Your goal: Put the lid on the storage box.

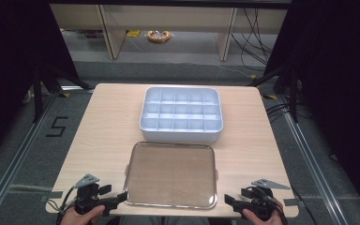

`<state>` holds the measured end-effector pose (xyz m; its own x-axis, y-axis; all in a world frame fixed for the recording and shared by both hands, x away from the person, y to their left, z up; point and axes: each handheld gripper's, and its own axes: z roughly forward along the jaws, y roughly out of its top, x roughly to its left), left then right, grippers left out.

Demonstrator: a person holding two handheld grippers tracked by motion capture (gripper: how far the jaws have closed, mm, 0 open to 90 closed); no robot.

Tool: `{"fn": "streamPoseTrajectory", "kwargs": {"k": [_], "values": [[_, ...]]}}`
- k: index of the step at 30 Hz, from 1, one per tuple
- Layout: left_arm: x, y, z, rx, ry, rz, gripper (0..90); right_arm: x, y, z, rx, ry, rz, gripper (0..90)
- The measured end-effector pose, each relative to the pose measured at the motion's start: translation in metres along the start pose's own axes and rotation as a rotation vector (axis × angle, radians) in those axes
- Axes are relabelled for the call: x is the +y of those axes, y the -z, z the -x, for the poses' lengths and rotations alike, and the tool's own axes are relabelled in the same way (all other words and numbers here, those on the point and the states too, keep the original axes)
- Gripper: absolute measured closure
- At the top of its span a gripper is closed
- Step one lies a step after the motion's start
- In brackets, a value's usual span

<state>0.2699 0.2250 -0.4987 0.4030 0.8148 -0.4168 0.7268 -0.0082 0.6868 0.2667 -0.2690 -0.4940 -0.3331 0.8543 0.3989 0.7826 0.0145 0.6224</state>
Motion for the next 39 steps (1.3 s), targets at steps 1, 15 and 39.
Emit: {"fn": "streamPoseTrajectory", "kwargs": {"k": [1, 15, 39], "values": [[0.0, 0.0, 0.0, -0.005, -0.001, -0.001, 17.3, 0.0, 0.001, 0.0, -0.004, 0.002, -0.012, 18.9], [0.0, -0.001, 0.0, -0.006, 0.005, -0.005, 16.9, 0.001, 0.0, 0.003, -0.008, 0.05, -0.014, 19.1], [-0.002, -0.005, 0.002, -0.015, -0.008, -0.028, 17.4, 0.0, -0.005, -0.007, 0.115, -0.015, -0.005, 17.1]]}}
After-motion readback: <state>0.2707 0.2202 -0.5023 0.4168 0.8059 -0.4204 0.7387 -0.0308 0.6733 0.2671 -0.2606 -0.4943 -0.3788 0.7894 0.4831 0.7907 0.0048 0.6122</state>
